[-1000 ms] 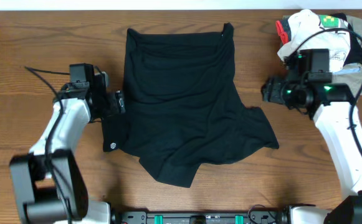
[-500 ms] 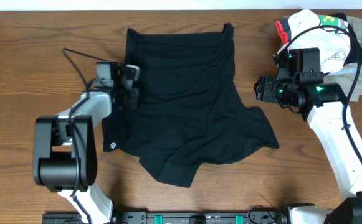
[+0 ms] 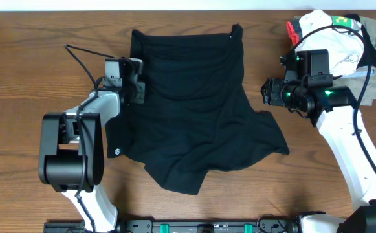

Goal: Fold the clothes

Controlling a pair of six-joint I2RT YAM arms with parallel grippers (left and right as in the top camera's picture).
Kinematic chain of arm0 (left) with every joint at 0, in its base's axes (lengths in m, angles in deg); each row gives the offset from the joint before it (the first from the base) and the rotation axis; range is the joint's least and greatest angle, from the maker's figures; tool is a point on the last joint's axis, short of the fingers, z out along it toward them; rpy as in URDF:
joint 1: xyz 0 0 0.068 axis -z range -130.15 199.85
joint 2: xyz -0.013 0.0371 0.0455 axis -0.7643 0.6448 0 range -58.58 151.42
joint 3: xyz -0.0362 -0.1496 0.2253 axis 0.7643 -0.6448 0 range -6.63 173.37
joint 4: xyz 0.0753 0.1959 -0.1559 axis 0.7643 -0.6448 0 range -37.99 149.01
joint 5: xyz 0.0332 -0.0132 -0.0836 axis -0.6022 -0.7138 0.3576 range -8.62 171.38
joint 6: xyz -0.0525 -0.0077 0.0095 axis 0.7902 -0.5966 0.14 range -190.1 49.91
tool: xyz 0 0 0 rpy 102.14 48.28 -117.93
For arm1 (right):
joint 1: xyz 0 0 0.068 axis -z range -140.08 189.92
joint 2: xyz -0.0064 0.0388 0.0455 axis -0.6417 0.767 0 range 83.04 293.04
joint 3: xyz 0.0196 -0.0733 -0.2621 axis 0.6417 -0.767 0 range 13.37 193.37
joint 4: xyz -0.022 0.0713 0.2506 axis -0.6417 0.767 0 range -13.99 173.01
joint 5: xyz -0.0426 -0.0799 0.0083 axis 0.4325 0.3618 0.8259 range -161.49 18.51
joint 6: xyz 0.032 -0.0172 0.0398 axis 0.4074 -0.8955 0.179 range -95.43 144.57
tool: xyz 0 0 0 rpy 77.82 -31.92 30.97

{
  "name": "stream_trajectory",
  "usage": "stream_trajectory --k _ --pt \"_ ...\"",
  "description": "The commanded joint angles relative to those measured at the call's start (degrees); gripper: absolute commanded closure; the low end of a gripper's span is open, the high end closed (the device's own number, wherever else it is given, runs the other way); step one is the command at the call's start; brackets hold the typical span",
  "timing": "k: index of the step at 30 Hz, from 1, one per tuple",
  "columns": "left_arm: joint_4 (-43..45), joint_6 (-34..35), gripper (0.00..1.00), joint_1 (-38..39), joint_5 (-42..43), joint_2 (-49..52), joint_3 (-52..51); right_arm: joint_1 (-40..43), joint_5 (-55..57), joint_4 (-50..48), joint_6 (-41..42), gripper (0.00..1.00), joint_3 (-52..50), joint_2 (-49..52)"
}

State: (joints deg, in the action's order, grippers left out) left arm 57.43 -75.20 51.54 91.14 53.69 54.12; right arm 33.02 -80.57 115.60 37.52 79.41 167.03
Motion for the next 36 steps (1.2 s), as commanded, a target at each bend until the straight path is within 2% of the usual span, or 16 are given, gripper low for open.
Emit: stream_trajectory --k 1,10,12,14,19,21,25,32,36 --pt "-5.7 9.7 0.91 -5.6 -12.9 5.0 -3.3 -0.6 0.3 -0.1 -0.1 0.42 0.4 0.1" --pt "-10.3 13.2 0.9 -20.1 -12.8 5.0 -3.3 -0.7 0.8 -0.2 -0.1 0.43 0.4 1.2" --pt "-11.0 14.3 0.83 -22.5 -12.8 5.0 -3.3 -0.7 0.5 -0.2 -0.1 0.43 0.4 1.7" --pt "-11.8 17.4 0.63 -24.8 -12.5 5.0 -3.2 -1.0 -0.5 -0.2 -0.1 0.43 0.4 2.4" --pt "-16.4 18.9 0.34 -28.5 -0.2 4.3 -0.8 -3.7 -3.7 -1.5 -1.3 0.41 0.4 4.7" --pt "-19.1 18.9 0.19 -28.8 3.5 3.3 1.0 -5.7 -4.9 -2.3 -1.5 0.41 0.4 5.6" --pt "-24.2 18.9 0.02 -28.1 4.6 -0.6 4.1 -10.0 -5.1 -3.3 -1.5 0.37 0.4 7.6" --pt "-27.2 18.9 0.02 -26.1 4.6 -14.2 5.0 -17.6 -5.1 -12.5 -1.8 0.35 0.4 16.5" --pt "-29.2 18.7 0.02 -25.4 4.6 -22.3 5.0 -19.2 -4.7 -14.7 2.5 0.37 0.4 22.2"
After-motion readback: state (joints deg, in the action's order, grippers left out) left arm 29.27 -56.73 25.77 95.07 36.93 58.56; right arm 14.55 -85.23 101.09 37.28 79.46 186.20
